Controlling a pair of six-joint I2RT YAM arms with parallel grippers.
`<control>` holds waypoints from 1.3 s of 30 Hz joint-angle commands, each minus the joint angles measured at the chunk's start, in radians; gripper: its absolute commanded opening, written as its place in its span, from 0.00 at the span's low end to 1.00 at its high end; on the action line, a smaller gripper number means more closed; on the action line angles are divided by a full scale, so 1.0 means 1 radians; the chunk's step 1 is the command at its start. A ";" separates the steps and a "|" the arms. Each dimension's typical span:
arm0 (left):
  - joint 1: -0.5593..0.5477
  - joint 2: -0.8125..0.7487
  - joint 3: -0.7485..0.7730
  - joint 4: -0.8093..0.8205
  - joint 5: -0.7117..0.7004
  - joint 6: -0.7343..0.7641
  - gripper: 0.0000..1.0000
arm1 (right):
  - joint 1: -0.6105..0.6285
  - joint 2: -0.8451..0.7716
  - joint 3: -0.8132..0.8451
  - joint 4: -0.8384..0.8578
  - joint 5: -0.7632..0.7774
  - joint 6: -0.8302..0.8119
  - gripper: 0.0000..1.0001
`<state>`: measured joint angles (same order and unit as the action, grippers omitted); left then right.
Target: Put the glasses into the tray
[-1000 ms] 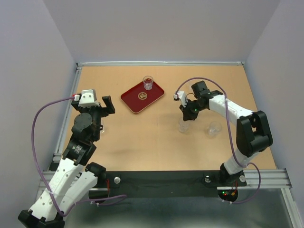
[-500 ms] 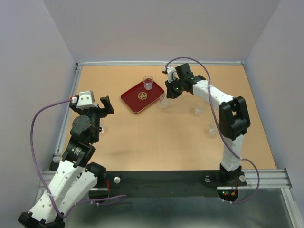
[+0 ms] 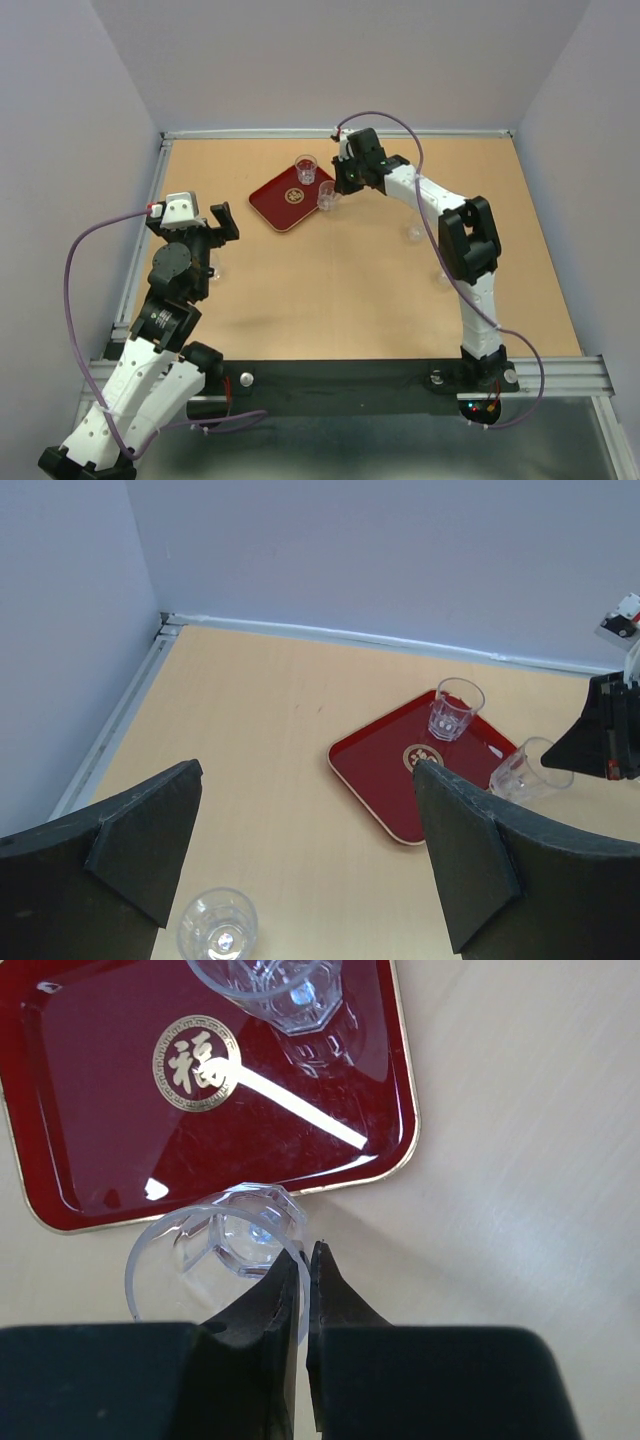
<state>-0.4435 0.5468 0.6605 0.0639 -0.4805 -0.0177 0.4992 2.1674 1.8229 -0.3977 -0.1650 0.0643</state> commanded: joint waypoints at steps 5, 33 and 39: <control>0.002 -0.001 -0.012 0.057 -0.003 0.013 0.98 | 0.002 0.018 0.091 0.065 0.021 0.031 0.00; 0.002 0.005 -0.015 0.056 -0.009 0.013 0.98 | 0.004 0.149 0.265 0.111 0.231 0.042 0.61; 0.002 0.015 -0.010 0.050 -0.006 0.013 0.98 | 0.004 0.031 0.213 0.112 0.216 -0.018 0.66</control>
<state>-0.4435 0.5556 0.6605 0.0647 -0.4797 -0.0154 0.4992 2.3486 2.0342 -0.3317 0.0483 0.1013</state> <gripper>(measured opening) 0.981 0.655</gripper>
